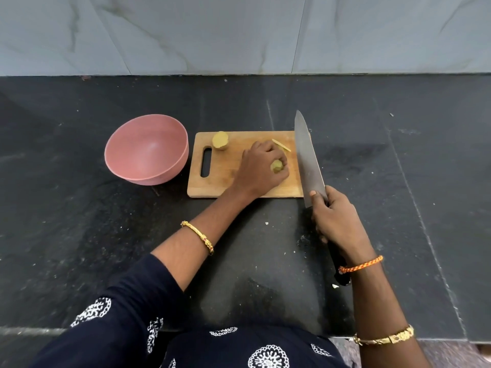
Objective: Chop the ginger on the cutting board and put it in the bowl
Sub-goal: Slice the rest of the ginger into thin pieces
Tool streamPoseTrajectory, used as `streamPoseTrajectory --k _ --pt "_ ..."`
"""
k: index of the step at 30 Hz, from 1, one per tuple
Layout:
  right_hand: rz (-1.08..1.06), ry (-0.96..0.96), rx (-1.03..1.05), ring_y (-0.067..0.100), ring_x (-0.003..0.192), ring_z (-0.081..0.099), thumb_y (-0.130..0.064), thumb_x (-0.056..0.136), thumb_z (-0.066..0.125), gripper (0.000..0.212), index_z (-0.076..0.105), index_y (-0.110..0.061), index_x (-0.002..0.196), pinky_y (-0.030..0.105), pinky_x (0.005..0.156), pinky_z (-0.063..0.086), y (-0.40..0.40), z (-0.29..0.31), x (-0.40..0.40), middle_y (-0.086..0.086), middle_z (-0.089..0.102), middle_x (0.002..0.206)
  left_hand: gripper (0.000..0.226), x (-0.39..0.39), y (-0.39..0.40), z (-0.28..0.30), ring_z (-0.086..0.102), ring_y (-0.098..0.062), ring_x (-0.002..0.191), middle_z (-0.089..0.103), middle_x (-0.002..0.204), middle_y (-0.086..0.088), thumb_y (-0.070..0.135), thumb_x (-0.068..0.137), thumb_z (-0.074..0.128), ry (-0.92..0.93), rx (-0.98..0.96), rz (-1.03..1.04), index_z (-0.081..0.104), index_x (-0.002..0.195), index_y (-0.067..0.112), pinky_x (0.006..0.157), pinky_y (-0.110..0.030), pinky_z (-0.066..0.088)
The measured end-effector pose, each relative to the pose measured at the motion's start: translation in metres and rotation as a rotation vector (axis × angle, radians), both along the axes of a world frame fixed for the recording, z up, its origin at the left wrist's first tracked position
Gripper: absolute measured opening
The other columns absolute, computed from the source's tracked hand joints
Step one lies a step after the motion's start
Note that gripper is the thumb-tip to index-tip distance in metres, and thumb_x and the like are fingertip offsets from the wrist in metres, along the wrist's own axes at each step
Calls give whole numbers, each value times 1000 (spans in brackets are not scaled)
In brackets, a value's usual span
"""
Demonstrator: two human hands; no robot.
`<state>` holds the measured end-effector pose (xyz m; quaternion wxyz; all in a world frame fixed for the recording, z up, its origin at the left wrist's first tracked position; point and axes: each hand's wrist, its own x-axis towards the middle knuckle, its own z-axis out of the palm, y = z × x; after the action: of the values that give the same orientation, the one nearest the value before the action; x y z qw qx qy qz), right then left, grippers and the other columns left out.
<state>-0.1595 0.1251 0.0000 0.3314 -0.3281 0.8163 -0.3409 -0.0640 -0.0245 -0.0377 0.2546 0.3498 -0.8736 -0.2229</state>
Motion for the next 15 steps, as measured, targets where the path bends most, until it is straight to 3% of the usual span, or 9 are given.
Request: streamPoseTrajectory --k 6,9,11,13,15 --pt "8 13 5 16 42 45 -32 98 41 30 49 -7 85 22 35 37 -1 2 0 5 52 65 8 3 6 -6 47 -17 96 57 92 0 17 78 63 67 27 142 64 85 12 84 -28 34" --pt "29 15 3 18 46 46 -32 98 41 32 50 -3 89 23 36 38 -4 1 3 6 52 66 11 5 8 -8 46 -20 99 55 97 -3 18 81 60 43 31 229 63 90 12 87 -34 38" --pt "47 18 7 19 47 47 -33 97 42 33 50 -2 89 27 41 41 -6 0 6 6 53 66 25 9 9 -3 44 -21 106 52 109 -3 29 84 60 -25 43 211 60 104 15 94 -38 38" --pt "57 17 7 19 45 48 -33 97 42 33 50 -2 90 28 42 41 -7 0 8 7 53 65 52 19 6 7 36 -21 121 43 130 -2 46 83 59 -150 112 143 46 128 22 101 -38 28" --pt "60 15 4 19 45 48 -33 97 41 34 51 -1 91 30 44 43 -7 0 8 7 52 65 70 37 -2 19 26 -20 133 32 144 -1 44 82 62 -230 239 56 29 141 24 109 -39 21"
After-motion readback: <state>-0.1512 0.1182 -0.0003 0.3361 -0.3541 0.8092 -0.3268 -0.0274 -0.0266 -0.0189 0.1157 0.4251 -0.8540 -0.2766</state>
